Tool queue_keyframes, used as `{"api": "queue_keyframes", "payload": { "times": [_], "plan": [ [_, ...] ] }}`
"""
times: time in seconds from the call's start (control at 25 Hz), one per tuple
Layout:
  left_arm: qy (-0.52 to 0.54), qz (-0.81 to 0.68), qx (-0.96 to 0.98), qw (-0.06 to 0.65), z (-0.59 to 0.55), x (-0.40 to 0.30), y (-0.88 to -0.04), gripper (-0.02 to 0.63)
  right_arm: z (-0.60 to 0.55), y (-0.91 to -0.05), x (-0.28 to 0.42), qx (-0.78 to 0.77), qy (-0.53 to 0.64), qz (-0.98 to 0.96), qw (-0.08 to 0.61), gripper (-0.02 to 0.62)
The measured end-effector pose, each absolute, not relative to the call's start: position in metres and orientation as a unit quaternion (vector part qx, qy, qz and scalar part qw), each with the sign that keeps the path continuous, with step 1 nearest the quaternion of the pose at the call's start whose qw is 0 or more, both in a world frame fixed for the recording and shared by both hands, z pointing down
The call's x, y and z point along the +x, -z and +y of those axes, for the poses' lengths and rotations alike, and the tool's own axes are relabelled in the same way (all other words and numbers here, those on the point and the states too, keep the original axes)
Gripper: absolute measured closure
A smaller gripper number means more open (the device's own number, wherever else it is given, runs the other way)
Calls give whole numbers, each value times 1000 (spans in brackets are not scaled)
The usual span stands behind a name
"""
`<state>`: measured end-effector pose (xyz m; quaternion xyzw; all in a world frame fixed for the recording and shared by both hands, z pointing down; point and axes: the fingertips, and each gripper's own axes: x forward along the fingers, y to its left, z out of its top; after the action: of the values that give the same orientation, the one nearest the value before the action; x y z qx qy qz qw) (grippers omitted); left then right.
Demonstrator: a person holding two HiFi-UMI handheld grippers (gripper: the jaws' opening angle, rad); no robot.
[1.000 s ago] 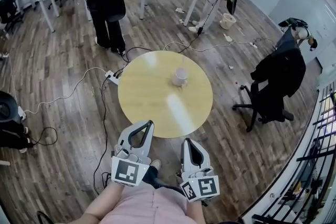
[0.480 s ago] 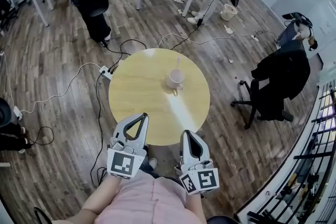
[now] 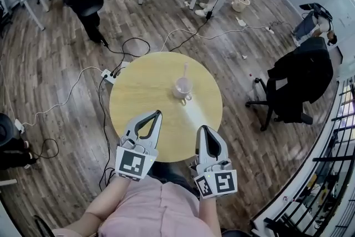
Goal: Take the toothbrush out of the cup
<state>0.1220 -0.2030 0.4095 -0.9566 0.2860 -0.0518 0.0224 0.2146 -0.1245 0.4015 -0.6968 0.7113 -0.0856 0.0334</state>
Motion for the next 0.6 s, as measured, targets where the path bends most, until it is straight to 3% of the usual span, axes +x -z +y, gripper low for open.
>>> {"api": "queue_keyframes", "payload": {
  "times": [0.12,0.44,0.6],
  "plan": [
    [65,288,-955,-18,-209,132,-419,607,-140,-402,221,-690,91,717,32,589],
    [58,314,-947,-17,-237,158,-416,607,-201,-422,251,-660,103,745,7,589],
    [67,333,-940,-35,-251,164,-422,607,-245,-450,269,-644,125,754,-18,518]
  ]
}}
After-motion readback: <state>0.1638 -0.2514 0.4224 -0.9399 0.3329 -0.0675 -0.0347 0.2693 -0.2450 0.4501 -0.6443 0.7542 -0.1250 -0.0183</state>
